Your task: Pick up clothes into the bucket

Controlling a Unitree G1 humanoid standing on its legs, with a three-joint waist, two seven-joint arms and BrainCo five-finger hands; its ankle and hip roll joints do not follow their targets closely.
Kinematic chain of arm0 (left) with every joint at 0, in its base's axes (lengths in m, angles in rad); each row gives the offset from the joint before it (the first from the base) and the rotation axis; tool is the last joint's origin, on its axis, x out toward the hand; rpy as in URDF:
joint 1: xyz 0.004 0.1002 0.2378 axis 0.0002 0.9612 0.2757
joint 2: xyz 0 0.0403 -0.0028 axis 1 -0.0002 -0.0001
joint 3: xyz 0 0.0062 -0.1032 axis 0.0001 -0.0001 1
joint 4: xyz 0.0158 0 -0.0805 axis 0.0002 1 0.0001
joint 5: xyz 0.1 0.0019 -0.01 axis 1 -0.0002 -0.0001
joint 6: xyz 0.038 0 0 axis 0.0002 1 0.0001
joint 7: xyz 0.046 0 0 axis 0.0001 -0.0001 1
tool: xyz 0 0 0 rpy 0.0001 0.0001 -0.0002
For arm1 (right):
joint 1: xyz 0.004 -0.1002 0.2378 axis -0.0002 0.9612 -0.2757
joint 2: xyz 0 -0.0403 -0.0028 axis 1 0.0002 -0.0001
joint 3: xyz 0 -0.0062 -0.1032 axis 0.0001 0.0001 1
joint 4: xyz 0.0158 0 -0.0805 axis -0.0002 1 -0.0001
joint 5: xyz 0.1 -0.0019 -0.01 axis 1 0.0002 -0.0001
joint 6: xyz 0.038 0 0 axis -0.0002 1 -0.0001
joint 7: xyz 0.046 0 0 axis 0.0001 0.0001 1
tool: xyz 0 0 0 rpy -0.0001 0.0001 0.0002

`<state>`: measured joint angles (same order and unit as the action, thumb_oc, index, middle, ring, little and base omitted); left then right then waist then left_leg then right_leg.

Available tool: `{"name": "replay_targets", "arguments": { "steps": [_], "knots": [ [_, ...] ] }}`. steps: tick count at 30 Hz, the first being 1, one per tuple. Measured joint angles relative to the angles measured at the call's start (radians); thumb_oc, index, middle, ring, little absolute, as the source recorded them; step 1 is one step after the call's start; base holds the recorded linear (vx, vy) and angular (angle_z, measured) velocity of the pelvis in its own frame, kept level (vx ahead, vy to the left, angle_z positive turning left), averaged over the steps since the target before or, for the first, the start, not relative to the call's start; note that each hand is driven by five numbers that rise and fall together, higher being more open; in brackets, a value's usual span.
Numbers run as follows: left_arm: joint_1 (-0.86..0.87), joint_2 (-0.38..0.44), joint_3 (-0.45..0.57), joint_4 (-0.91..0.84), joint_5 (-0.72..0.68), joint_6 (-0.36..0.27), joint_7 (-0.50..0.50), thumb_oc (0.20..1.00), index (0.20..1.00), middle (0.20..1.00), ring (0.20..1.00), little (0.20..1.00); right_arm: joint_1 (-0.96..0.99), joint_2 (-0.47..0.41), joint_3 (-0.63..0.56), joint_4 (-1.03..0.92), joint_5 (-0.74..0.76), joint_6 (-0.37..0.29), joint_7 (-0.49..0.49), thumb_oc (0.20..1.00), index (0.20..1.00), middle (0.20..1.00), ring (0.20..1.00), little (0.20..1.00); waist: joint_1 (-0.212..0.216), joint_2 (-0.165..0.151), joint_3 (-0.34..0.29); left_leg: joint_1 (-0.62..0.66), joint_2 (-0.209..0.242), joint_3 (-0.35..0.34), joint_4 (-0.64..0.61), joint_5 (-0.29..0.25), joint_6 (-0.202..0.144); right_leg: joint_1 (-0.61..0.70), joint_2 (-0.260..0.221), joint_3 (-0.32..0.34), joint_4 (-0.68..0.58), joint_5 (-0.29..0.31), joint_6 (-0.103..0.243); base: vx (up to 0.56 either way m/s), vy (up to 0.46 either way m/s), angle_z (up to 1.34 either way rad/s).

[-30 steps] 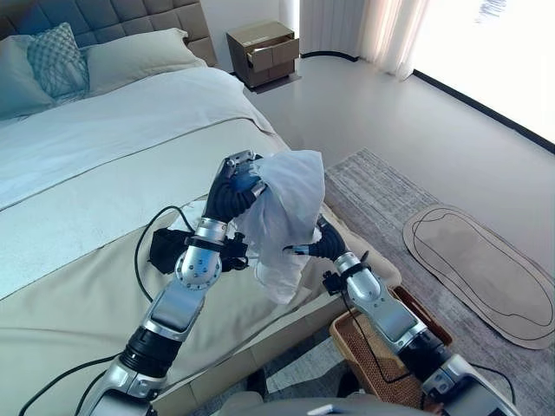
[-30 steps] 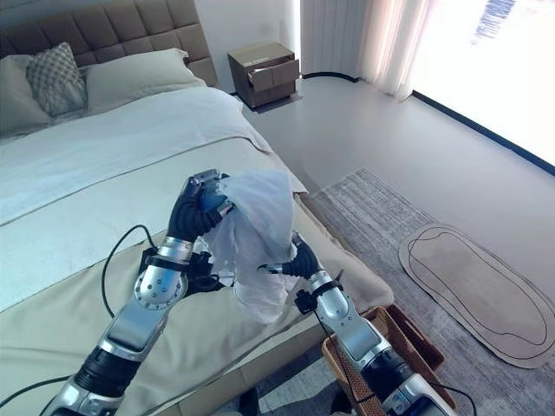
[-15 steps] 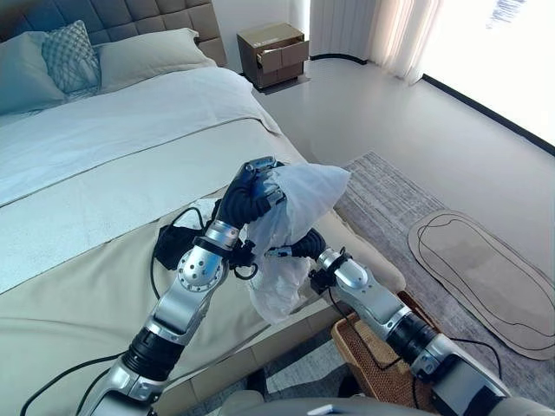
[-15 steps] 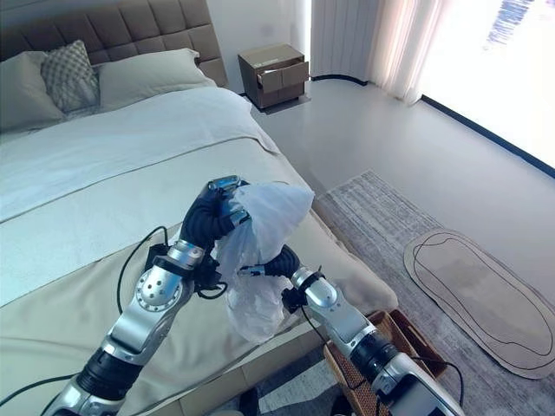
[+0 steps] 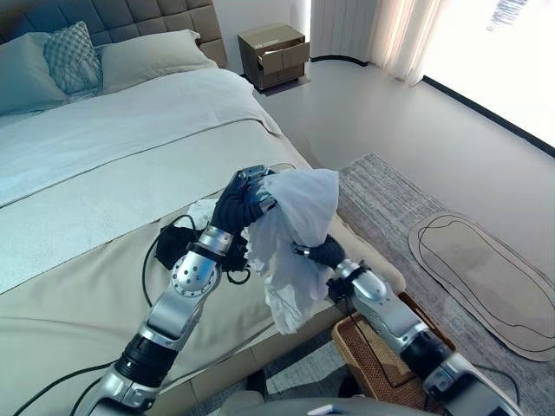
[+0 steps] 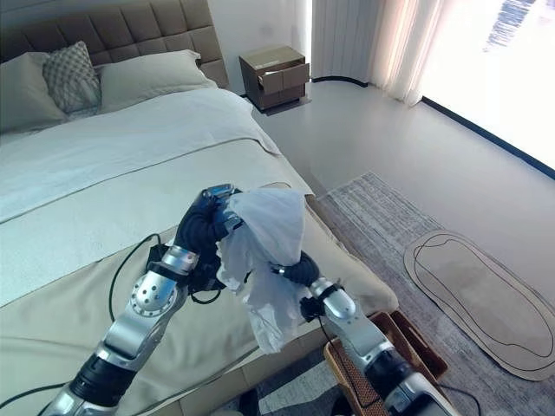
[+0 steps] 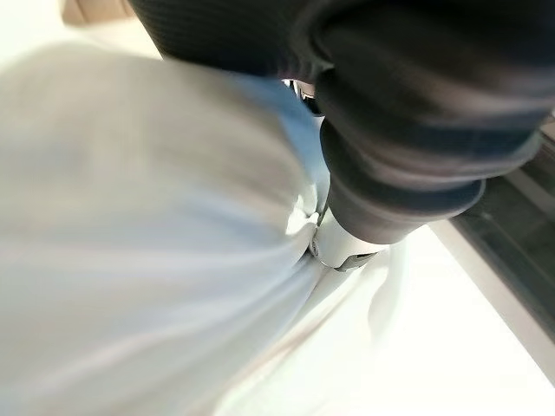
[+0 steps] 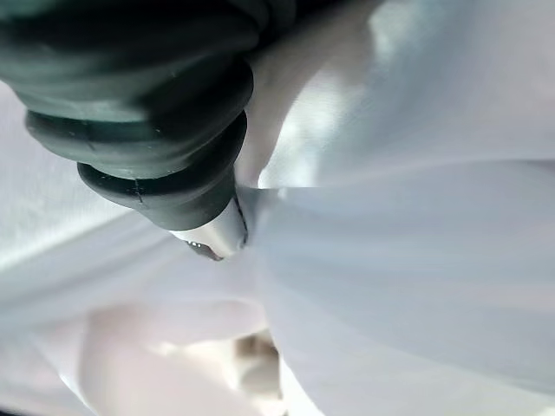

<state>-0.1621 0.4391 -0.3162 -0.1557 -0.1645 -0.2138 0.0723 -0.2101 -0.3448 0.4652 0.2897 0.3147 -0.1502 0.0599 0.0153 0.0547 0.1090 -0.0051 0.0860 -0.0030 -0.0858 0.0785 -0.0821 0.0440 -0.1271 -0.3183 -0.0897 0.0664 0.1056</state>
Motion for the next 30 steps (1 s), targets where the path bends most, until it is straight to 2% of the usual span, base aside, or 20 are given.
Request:
{"name": "replay_targets", "arguments": {
  "steps": [4,7,8,11,14,18,22,24,30],
  "knots": [
    [0.048,-0.016,0.02,0.04,0.034,-0.001,0.009,0.2,0.2,0.2,0.2,0.2,0.058,-0.018,-0.07,-0.02,-0.021,-0.018,-0.017,0.2,0.2,0.2,0.2,0.2,-0.008,-0.002,0.001,0.002,0.001,0.003,0.0,0.0,0.0,-0.001,0.001,0.003,0.0,0.0,0.0,0.0,0.0,0.0],
    [0.057,-0.073,0.02,0.106,0.033,-0.016,0.014,0.2,0.2,0.2,0.2,0.2,0.096,-0.014,-0.122,-0.034,-0.025,-0.044,-0.035,0.2,0.2,0.2,0.2,0.2,-0.011,-0.005,0.0,0.005,0.001,0.004,-0.001,-0.001,0.0,0.001,0.0,0.005,0.0,0.0,0.0,0.0,0.0,0.0],
    [0.06,-0.09,0.019,0.139,0.029,-0.018,0.015,1.0,1.0,1.0,1.0,1.0,0.105,-0.012,-0.144,-0.035,-0.028,-0.048,-0.045,0.2,0.2,0.2,0.2,0.2,-0.025,-0.01,0.0,0.005,0.002,0.005,-0.001,-0.001,0.001,0.001,0.001,0.006,0.0,0.0,0.0,0.0,0.0,0.0],
    [0.06,-0.138,0.029,0.22,-0.027,-0.038,0.03,1.0,1.0,1.0,1.0,1.0,0.149,-0.01,-0.223,-0.032,-0.028,-0.052,-0.092,0.2,0.2,0.2,0.2,0.2,-0.026,-0.015,-0.003,0.008,0.003,0.009,-0.001,-0.004,0.005,0.001,0.001,0.01,0.0,-0.001,0.001,0.01,-0.001,-0.03],
    [0.064,-0.143,0.083,0.283,-0.09,-0.048,0.054,1.0,1.0,1.0,1.0,1.0,0.201,-0.023,-0.325,-0.012,-0.028,-0.053,-0.161,0.2,0.2,0.2,0.2,0.2,-0.029,-0.018,-0.004,0.011,0.004,0.024,-0.001,-0.004,0.005,-0.001,0.002,0.019,0.0,-0.001,0.001,0.0,-0.005,-0.09],
    [0.082,-0.141,0.105,0.342,-0.113,-0.057,0.057,1.0,1.0,1.0,1.0,1.0,0.239,-0.029,-0.381,-0.005,-0.028,-0.054,-0.204,0.2,0.2,0.2,0.2,0.2,-0.031,-0.024,-0.008,0.012,0.006,0.031,-0.001,-0.003,0.004,-0.009,0.004,0.033,0.0,0.0,0.0,0.0,0.0,-0.11],
    [0.137,-0.145,0.103,0.411,-0.125,-0.055,0.036,1.0,1.0,1.0,1.0,1.0,0.266,-0.027,-0.439,0.006,-0.034,-0.063,-0.243,0.2,0.2,0.2,0.2,0.2,-0.057,-0.028,-0.01,0.012,0.006,0.043,-0.001,-0.005,0.005,-0.014,0.003,0.045,0.0,0.0,0.0,0.01,-0.003,-0.08],
    [0.158,-0.154,0.103,0.47,-0.134,-0.05,0.017,1.0,1.0,1.0,1.0,1.0,0.271,-0.026,-0.487,0.043,-0.047,-0.073,-0.267,0.2,0.2,0.2,0.2,0.2,-0.056,-0.028,-0.01,0.016,0.007,0.054,-0.001,-0.006,0.008,-0.017,0.003,0.057,0.0,0.0,0.001,-0.01,-0.005,-0.14],
    [0.191,-0.175,0.102,0.494,-0.215,-0.047,-0.014,1.0,1.0,1.0,1.0,1.0,0.277,-0.025,-0.532,0.072,-0.049,-0.084,-0.319,0.2,0.2,0.2,0.2,0.2,-0.062,-0.028,-0.01,-0.005,0.004,0.066,0.009,-0.006,0.008,-0.052,0.002,0.078,0.011,-0.002,0.006,-0.12,0.006,-0.11]
  ]
}}
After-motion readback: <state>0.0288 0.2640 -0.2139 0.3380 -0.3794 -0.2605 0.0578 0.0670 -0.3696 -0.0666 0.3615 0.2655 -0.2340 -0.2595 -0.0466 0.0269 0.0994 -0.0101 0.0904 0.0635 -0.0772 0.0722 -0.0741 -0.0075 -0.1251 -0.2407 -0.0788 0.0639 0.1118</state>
